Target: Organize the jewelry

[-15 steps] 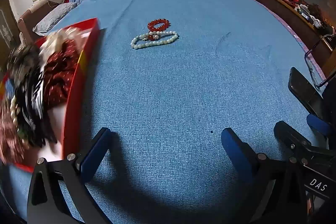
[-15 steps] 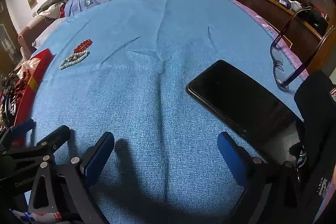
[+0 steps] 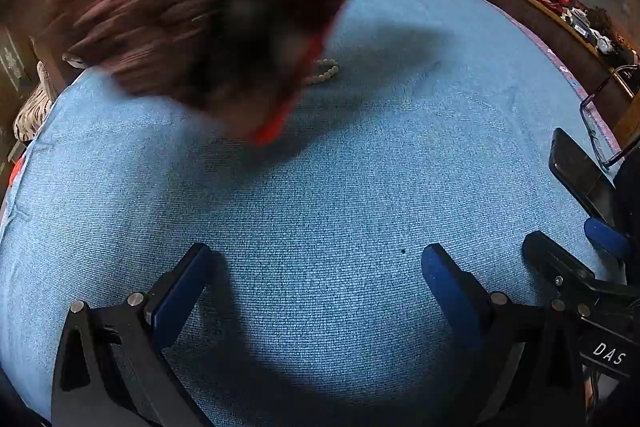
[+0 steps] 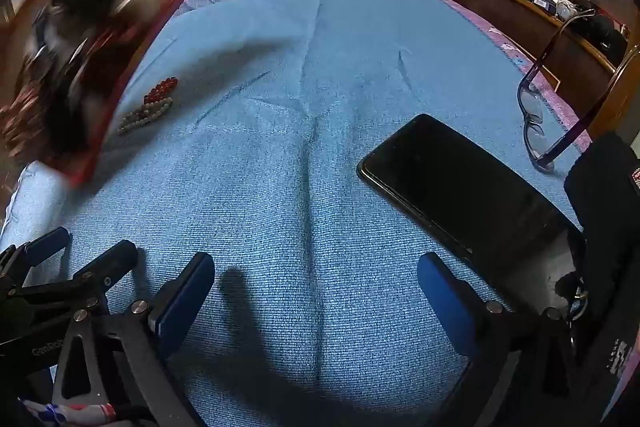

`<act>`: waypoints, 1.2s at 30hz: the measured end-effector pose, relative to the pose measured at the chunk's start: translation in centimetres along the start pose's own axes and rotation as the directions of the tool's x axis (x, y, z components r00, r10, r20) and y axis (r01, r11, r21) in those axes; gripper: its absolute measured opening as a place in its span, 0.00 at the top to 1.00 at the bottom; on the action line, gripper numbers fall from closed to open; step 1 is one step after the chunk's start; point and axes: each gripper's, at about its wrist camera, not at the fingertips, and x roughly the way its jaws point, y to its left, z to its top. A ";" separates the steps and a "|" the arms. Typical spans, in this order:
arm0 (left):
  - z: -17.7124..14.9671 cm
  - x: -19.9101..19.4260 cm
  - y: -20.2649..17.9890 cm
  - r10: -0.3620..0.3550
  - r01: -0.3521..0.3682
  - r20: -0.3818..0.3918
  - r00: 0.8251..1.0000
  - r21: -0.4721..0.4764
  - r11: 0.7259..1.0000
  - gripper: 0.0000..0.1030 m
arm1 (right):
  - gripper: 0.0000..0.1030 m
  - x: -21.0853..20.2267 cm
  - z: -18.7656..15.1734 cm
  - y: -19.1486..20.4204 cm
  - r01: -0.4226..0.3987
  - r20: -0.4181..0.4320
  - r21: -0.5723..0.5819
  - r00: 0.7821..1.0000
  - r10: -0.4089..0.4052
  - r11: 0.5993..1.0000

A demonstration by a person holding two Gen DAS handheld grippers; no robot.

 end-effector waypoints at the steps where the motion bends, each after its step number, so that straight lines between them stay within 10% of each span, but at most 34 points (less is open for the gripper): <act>1: 0.0 0.0 0.0 0.000 0.000 0.001 1.000 0.000 1.000 0.00 | 0.01 0.0 0.0 0.0 0.001 0.000 -0.001 1.000 -0.001 1.000; 21: 0.0 0.0 -0.1 0.001 -0.001 0.000 1.000 0.001 1.000 0.00 | 0.00 -1.5 -0.1 -0.9 -0.068 -0.014 0.003 0.998 0.068 0.998; 36: 0.2 0.0 -0.1 0.001 -0.001 0.000 1.000 0.000 1.000 0.00 | 0.00 -11.5 -4.0 -2.0 -0.101 0.297 -0.022 0.949 0.103 0.995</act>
